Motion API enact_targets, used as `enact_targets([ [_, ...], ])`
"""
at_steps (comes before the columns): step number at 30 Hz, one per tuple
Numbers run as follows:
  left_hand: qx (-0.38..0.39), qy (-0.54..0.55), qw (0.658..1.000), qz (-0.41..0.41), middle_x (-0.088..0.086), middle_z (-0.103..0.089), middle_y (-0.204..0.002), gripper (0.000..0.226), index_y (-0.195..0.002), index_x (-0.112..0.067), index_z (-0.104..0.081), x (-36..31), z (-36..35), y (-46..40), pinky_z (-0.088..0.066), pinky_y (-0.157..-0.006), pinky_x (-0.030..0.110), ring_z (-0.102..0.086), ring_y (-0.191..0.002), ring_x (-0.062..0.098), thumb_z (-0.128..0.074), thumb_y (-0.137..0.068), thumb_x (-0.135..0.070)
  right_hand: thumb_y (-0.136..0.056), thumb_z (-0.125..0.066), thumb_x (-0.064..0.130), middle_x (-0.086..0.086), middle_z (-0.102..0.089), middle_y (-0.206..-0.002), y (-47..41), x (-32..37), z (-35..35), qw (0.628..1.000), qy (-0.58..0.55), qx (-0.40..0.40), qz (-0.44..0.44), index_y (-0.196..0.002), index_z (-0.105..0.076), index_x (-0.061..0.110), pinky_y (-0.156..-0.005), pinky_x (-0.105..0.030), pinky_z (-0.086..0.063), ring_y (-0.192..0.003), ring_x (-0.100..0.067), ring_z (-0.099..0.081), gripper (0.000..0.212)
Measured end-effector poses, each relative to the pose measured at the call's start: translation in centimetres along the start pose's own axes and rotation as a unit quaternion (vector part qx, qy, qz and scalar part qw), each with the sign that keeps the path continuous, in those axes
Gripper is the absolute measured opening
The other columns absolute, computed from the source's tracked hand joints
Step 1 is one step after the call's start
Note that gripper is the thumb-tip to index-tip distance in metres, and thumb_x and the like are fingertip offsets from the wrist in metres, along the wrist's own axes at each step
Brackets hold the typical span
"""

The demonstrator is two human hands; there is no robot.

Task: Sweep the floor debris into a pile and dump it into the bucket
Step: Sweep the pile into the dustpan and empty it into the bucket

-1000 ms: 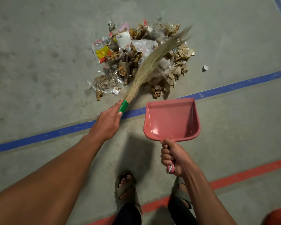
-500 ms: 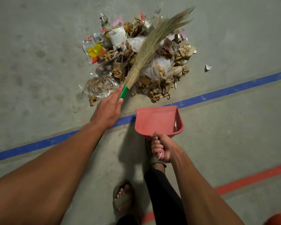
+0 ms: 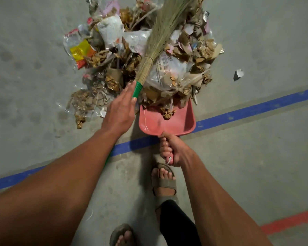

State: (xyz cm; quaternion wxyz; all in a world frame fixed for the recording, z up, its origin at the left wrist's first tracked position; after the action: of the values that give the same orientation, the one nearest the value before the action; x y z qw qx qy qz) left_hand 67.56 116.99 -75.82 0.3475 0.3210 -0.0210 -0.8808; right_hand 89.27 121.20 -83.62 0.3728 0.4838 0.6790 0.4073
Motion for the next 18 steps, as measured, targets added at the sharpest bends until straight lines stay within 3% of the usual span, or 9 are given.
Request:
enact_targets([
  [6,0.041,-0.006,0.999,0.005,0.004,-0.034,-0.166,0.058,-0.164,-0.033,-0.022,0.8,-2.4,-2.5,-0.037,-0.12,0.049,-0.043,-0.147,0.03,-0.042,-0.11,-0.027,-0.096,-0.05,0.017,0.011,-0.023,-0.05,-1.2,3.7,-1.2,0.999,0.029,-0.004,0.029,-0.054,-0.042,0.025,-0.033,-0.017,-0.01,-0.035,-0.004,-0.014,0.043],
  [18,0.153,-0.02,0.988,0.016,-0.009,-0.028,-0.169,0.061,-0.165,-0.038,-0.013,-2.1,-2.3,5.9,-0.044,-0.115,0.05,-0.047,-0.144,0.024,-0.039,-0.11,-0.031,-0.098,-0.046,0.014,0.009,-0.026,-0.047,4.3,3.2,-1.9,0.999,0.013,-0.007,0.029,-0.057,-0.038,0.024,-0.03,-0.018,-0.013,-0.032,-0.005,-0.016,0.042],
])
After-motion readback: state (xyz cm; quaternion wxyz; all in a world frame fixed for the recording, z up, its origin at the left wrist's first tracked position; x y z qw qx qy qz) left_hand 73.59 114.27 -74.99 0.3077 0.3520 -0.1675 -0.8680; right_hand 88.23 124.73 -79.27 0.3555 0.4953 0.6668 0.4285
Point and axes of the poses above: each hand's wrist, its own y-axis away from the middle knuckle, its own z-axis out of the back of the hand, x = y × z, the point moved 4 cm from there along -y, towards the middle knuckle
